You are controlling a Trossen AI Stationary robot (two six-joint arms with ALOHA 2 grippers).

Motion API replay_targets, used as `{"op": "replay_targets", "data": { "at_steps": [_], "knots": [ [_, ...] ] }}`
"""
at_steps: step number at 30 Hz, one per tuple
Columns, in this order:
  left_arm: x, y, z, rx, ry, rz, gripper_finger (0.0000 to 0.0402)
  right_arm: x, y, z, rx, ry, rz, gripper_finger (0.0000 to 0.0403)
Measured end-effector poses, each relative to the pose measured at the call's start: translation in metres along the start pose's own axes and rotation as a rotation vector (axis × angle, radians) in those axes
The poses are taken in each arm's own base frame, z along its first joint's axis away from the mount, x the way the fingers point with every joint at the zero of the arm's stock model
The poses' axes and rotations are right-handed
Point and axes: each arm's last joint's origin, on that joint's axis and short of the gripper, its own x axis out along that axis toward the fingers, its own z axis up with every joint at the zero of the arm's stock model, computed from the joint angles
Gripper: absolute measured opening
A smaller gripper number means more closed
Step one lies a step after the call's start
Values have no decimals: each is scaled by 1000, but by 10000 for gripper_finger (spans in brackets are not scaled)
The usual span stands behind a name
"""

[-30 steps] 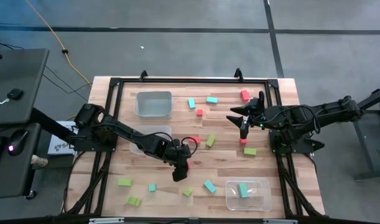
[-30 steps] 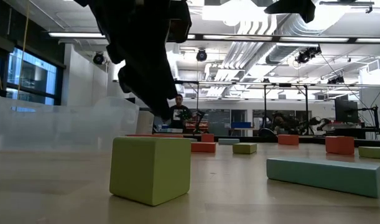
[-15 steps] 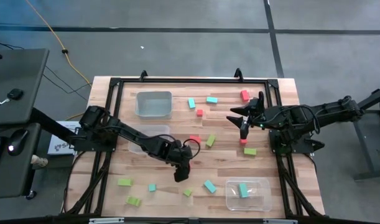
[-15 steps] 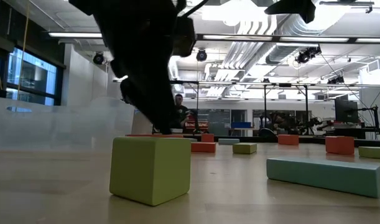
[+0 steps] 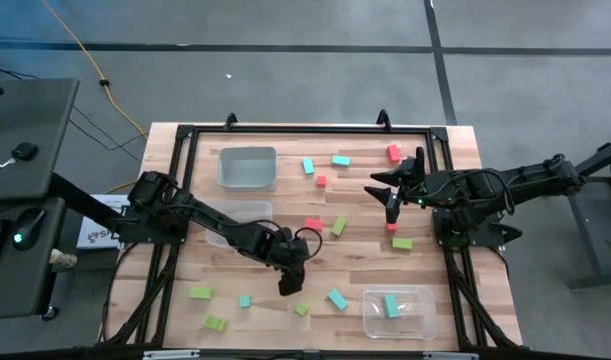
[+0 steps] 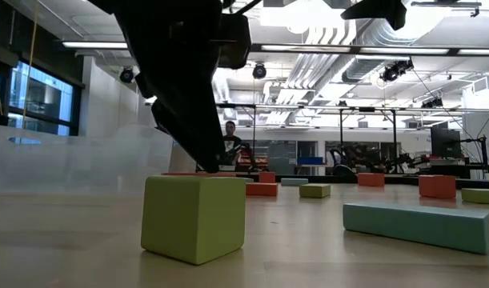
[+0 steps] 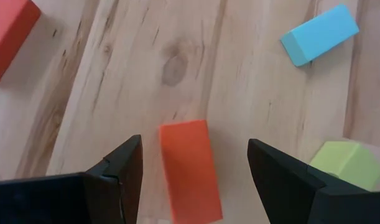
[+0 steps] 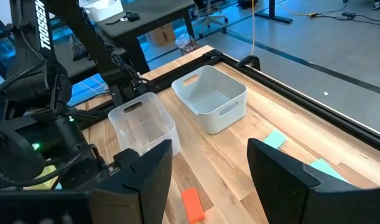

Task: Sort & place blocks by color
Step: Put the orange block into the gray bin

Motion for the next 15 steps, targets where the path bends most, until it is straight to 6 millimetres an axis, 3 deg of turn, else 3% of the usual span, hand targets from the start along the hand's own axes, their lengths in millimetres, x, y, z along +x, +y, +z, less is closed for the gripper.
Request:
{"op": "replay_targets", "data": {
  "at_steps": [4, 15],
  "knots": [
    [0, 1, 0, 1, -1, 7, 225, 0, 0, 0, 0, 0, -1, 197],
    [26, -6, -3, 17, 51, 30, 225, 0, 0, 0, 0, 2, -1, 197]
  ]
}}
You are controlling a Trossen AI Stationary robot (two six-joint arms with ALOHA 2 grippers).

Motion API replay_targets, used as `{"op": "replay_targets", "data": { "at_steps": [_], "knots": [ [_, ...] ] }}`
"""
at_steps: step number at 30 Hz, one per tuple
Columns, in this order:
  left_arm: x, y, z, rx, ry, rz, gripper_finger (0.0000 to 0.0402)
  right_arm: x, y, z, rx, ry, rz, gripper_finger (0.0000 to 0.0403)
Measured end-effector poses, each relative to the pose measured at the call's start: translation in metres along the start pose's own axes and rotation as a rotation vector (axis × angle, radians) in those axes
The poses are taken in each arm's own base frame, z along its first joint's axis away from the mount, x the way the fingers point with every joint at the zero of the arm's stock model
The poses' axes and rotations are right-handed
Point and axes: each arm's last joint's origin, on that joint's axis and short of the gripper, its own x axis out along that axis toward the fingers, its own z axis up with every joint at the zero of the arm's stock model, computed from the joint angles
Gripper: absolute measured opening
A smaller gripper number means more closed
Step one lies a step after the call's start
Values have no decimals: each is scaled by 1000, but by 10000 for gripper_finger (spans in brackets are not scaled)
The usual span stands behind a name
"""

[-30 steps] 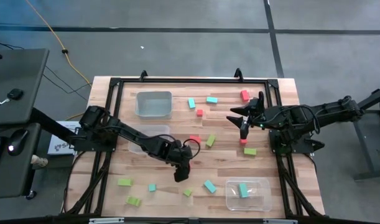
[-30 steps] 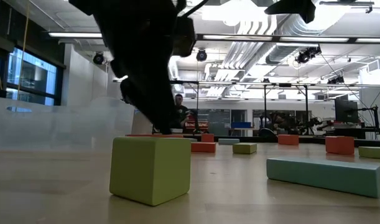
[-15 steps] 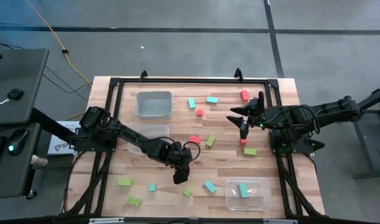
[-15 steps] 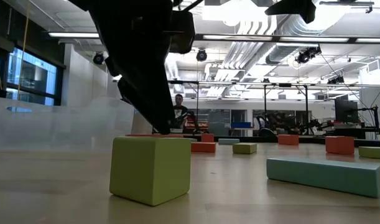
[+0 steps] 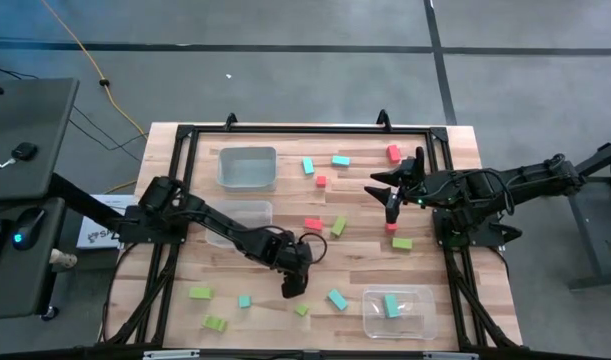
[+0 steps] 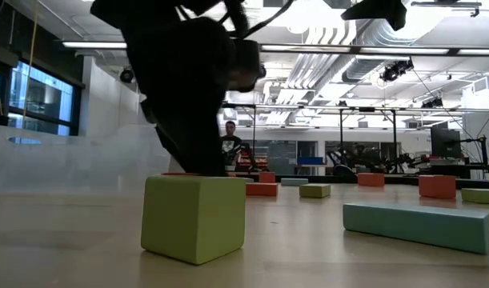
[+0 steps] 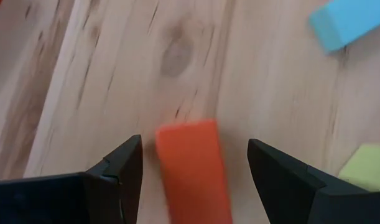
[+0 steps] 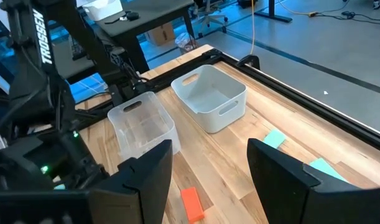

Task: Sort & place blocks by color
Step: Put the orange block into the gray bin

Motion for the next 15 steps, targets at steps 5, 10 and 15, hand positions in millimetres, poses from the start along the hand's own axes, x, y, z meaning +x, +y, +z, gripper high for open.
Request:
{"op": "replay_targets", "data": {
  "at_steps": [5, 10, 15],
  "knots": [
    [6, -6, 4, 32, 7, 24, 217, 0, 0, 0, 0, 0, 0, 197],
    [8, -7, 5, 33, 6, 30, 174, 0, 0, 0, -2, 3, -1, 197],
    [7, -4, 1, 43, 43, 61, 112, 0, 0, 0, -3, 4, -2, 197]
  ]
}}
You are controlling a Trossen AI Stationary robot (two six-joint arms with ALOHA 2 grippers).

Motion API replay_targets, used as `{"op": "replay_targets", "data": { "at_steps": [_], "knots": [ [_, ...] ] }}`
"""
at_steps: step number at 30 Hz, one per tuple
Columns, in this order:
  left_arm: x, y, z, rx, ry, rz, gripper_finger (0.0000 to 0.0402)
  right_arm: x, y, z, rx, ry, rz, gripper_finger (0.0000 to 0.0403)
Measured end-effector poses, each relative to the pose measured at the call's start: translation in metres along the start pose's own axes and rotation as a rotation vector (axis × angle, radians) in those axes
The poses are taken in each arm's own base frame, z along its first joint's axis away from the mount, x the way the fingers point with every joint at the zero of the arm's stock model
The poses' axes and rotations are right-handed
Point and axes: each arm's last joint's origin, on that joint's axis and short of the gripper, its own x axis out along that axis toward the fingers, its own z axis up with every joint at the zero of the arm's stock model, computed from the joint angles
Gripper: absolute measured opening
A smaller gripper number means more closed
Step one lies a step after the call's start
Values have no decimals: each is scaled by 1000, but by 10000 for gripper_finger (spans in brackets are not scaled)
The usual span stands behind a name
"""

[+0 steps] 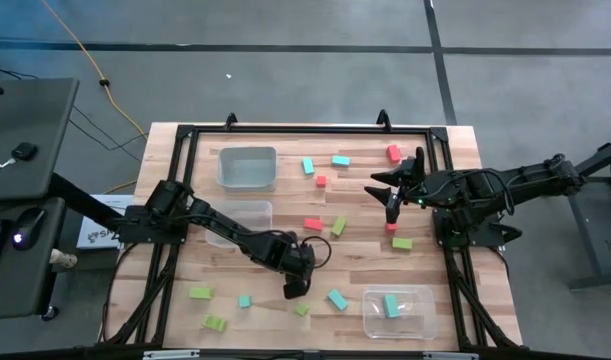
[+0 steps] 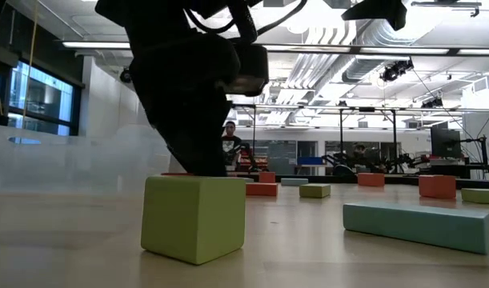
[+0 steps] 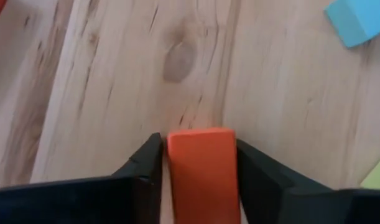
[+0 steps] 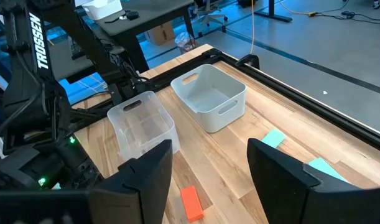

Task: Sort & place blocks by color
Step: Put the orange block into the gray bin

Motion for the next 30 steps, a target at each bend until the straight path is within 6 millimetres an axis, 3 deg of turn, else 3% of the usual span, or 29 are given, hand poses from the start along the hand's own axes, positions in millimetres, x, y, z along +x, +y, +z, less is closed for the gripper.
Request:
{"op": "replay_targets", "data": {
  "at_steps": [6, 10, 20, 24, 30],
  "knots": [
    [-4, 0, -1, 6, 12, -4, 47, 0, 0, 0, -2, 2, -1, 197],
    [-8, -1, 0, 11, 25, -19, 25, 0, 0, 0, -3, 1, -1, 197],
    [-35, 3, 33, 95, 4, 21, 22, 0, 0, 0, -3, 2, -1, 197],
    [-53, 13, 48, 84, -43, 33, 22, 0, 0, 0, -3, 2, -1, 197],
    [-86, 42, 55, 54, -56, 126, 22, 0, 0, 0, -5, 4, -2, 197]
  ]
}}
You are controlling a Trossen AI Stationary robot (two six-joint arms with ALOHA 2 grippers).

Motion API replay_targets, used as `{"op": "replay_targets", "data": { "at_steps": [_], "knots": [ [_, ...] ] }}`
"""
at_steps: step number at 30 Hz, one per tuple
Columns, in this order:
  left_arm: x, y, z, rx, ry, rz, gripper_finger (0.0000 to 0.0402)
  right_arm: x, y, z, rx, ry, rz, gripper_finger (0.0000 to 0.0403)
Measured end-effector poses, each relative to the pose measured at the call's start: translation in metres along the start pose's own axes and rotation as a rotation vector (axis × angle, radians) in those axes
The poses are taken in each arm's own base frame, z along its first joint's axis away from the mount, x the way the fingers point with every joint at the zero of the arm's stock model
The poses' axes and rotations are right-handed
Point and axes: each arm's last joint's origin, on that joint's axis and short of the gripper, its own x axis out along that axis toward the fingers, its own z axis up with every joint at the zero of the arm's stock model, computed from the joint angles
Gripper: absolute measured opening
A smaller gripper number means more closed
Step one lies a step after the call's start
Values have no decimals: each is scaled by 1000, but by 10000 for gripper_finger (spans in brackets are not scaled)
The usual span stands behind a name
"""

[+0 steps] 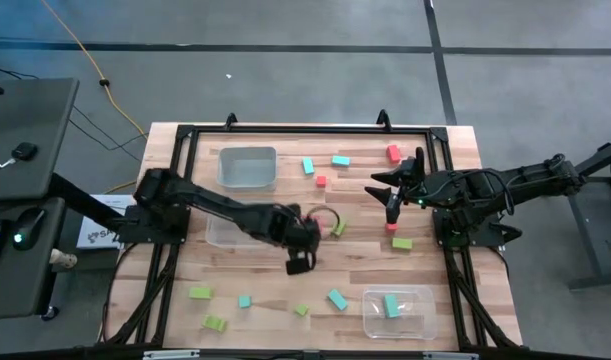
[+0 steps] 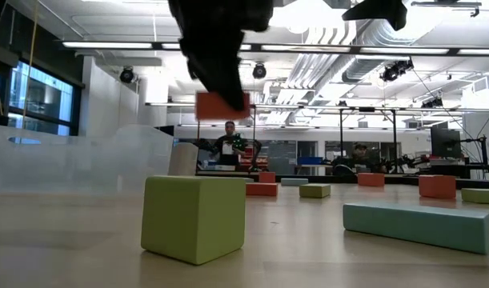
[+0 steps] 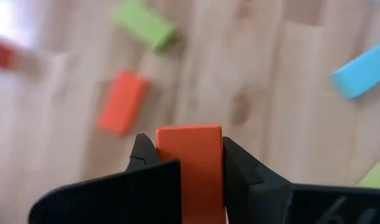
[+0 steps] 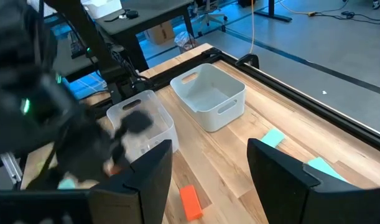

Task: Sort & place blocks by color
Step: Put the orange block into the gray bin

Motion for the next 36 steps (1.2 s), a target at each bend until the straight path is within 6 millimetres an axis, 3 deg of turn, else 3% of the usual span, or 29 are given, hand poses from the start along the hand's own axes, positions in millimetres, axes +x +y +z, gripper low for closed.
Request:
{"op": "replay_targets", "data": {
  "at_steps": [9, 20, 30, 36],
  "knots": [
    [-59, 62, 7, -98, -88, 133, 22, 0, -1, -1, -10, 6, -12, 197],
    [-116, 140, -7, -178, -113, 248, 21, 3, -3, 1, 22, -12, -36, 197],
    [-125, 198, -22, -233, -33, 258, 21, 7, -11, 5, 84, -25, -82, 197],
    [-106, 216, -38, -250, 66, 242, 21, 9, -16, 7, 144, -37, -112, 197]
  ]
}}
